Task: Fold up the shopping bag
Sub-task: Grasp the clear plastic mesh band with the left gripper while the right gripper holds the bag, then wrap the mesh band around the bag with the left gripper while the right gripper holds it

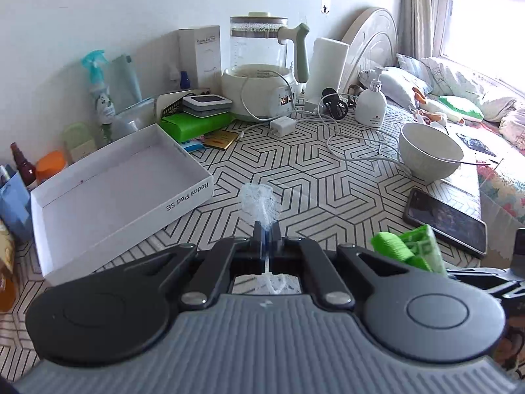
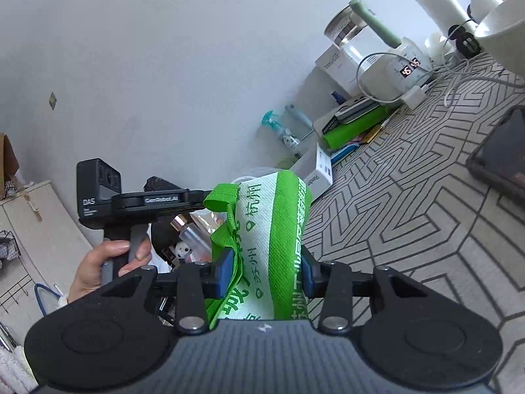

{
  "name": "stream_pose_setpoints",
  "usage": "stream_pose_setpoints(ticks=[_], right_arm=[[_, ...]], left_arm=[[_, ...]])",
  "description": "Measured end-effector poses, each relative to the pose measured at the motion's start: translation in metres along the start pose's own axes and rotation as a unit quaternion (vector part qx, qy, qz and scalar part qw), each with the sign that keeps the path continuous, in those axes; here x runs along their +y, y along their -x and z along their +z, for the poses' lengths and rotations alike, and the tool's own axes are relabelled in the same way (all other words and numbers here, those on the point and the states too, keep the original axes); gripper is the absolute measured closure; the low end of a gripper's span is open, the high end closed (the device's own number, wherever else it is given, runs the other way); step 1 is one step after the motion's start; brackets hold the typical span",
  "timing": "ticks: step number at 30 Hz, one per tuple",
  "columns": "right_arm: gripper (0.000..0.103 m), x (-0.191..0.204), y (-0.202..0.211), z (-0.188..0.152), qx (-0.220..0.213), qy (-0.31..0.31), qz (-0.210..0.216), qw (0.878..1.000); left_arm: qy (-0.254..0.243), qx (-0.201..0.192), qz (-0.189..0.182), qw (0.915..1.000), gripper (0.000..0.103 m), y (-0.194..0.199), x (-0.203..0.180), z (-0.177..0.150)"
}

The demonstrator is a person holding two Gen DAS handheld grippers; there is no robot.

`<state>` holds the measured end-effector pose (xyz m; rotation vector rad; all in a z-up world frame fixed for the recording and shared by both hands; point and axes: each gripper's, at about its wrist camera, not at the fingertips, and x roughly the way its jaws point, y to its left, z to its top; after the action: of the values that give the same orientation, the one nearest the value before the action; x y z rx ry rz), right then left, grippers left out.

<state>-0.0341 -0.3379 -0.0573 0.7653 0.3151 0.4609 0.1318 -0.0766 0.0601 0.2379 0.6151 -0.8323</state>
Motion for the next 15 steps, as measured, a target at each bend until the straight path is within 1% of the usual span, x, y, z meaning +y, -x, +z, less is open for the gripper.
stream_pose_setpoints(ticks=[4, 6, 8, 9, 11, 12, 15], right_arm=[[0.062, 0.022, -0.009, -0.01, 0.013, 0.03, 0.011, 0.999], [0.062, 0.032, -0.009, -0.015, 0.002, 0.048, 0.01, 0.999], [0.062, 0.042, -0.005, -0.021, -0.015, 0.069, 0.007, 0.997], [0.062, 0.045, -0.005, -0.024, -0.019, 0.076, 0.005, 0.997], [0.062, 0.047, -0.007, -0.026, -0.022, 0.078, 0.003, 0.997], [0.062, 0.05, -0.008, -0.027, -0.021, 0.085, 0.001, 0.996], [0.062, 0.058, -0.012, -0.03, -0.022, 0.109, -0.009, 0.994]], left_arm=[[-0.026, -0.002, 0.005, 0.9996, 0.101, 0.037, -0.008, -0.014], [-0.037, -0.004, 0.017, 0.9992, 0.101, 0.048, -0.011, -0.019], [-0.035, -0.008, 0.026, 0.999, 0.1, 0.055, -0.013, -0.026], [-0.028, -0.009, 0.021, 0.9994, 0.1, 0.059, -0.013, -0.029], [-0.009, -0.008, -0.005, 0.9999, 0.1, 0.063, -0.01, -0.034], [-0.005, -0.009, -0.013, 0.9999, 0.1, 0.066, -0.011, -0.036], [-0.006, -0.015, -0.02, 0.9997, 0.1, 0.075, -0.017, -0.038]])
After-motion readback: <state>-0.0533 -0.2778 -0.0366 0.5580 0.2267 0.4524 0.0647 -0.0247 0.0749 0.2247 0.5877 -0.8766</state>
